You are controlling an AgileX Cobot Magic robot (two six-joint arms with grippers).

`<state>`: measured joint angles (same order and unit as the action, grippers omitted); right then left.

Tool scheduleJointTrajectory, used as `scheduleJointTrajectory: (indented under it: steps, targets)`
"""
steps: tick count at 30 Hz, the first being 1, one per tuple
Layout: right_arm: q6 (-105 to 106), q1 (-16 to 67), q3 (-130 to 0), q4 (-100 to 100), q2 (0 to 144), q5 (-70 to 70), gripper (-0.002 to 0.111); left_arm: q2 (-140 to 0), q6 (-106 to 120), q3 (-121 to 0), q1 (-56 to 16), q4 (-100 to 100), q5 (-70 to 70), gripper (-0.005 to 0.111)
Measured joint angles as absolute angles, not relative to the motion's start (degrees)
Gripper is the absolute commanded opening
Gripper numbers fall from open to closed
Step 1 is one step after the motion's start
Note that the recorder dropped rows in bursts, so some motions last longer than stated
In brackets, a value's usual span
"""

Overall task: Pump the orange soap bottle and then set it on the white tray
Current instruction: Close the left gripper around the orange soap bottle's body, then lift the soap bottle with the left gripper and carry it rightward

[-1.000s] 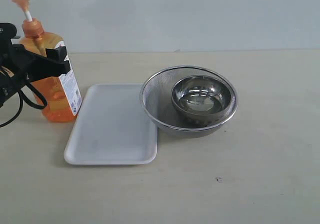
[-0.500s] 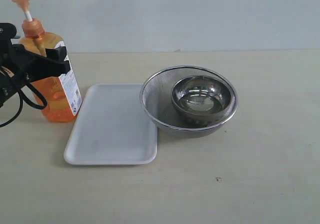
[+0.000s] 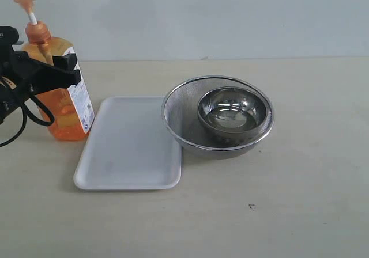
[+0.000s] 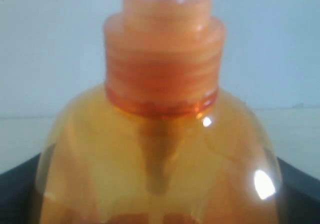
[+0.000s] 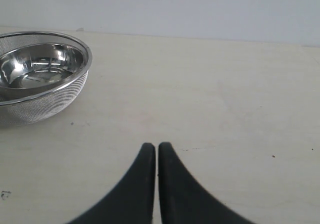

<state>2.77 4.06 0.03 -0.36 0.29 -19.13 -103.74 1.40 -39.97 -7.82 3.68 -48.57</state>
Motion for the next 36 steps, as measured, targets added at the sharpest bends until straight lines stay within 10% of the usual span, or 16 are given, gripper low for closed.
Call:
scheduleJointTrajectory:
  steps: [36]
  targets:
    - [2.8,4.1,0.0,0.0,0.3,-19.1,0.0,-92.0,3.7,-39.6,-7.8,3.7,-48.0,0.005]
